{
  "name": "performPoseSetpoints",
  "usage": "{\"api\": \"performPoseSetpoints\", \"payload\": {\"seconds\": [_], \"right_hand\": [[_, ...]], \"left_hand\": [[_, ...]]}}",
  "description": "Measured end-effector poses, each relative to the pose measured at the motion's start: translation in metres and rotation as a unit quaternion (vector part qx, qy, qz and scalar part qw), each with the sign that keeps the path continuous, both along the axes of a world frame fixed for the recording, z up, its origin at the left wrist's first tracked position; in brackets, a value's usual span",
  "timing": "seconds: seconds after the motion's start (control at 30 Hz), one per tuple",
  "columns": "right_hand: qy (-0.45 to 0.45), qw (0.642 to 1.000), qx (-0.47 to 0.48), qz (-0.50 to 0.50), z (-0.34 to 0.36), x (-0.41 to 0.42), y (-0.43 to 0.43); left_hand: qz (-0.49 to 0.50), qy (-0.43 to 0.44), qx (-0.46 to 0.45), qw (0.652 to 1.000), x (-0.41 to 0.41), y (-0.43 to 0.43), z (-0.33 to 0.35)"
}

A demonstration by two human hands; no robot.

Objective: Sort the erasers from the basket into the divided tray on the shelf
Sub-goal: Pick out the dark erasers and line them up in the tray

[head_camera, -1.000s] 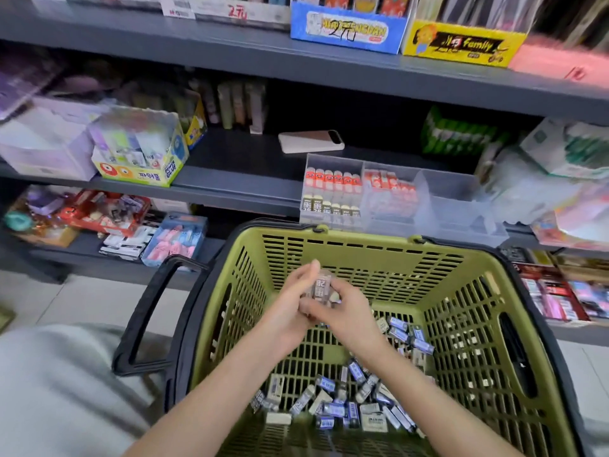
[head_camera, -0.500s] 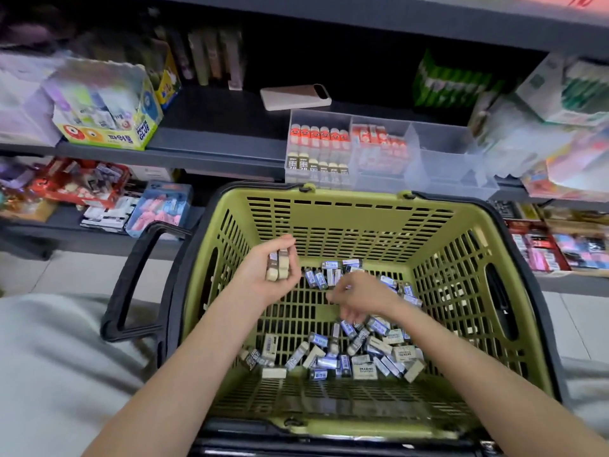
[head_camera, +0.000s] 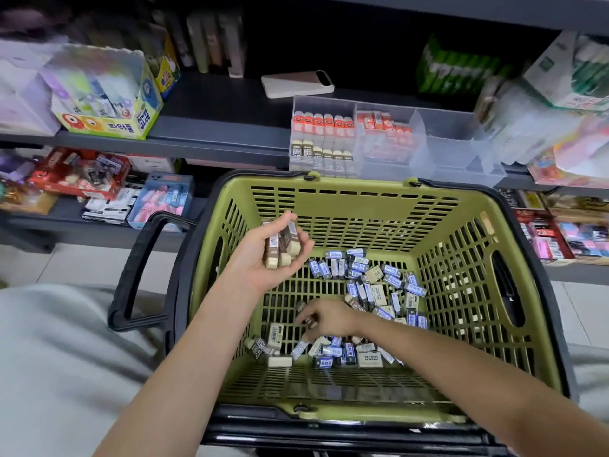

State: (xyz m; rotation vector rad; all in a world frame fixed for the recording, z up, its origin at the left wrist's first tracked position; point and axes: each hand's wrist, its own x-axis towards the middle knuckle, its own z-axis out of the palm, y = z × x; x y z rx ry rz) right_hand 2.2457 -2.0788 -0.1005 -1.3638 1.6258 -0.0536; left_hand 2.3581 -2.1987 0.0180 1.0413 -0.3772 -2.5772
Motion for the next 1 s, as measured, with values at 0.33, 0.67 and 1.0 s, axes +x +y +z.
{"api": "performPoseSetpoints", "payload": {"seconds": [0.33,0.67,1.0], "right_hand": [[0.152,0.977,-0.061,0.135,-0.023,0.008,0.003],[0.131,0.979,-0.020,0.154,-0.029,0.009,0.005],[-0.030,0.997,-0.020,-0.063,0.035,-0.025,-0.004]], "left_hand": [[-0.047,0.026,-0.042,0.998,0.001,0.002,0.004],[-0.043,-0.087,-0.082,0.992,-0.005,0.002,-0.003],[-0.100,-0.183,-0.254,0.945,-0.004,0.001,-0.009]]}}
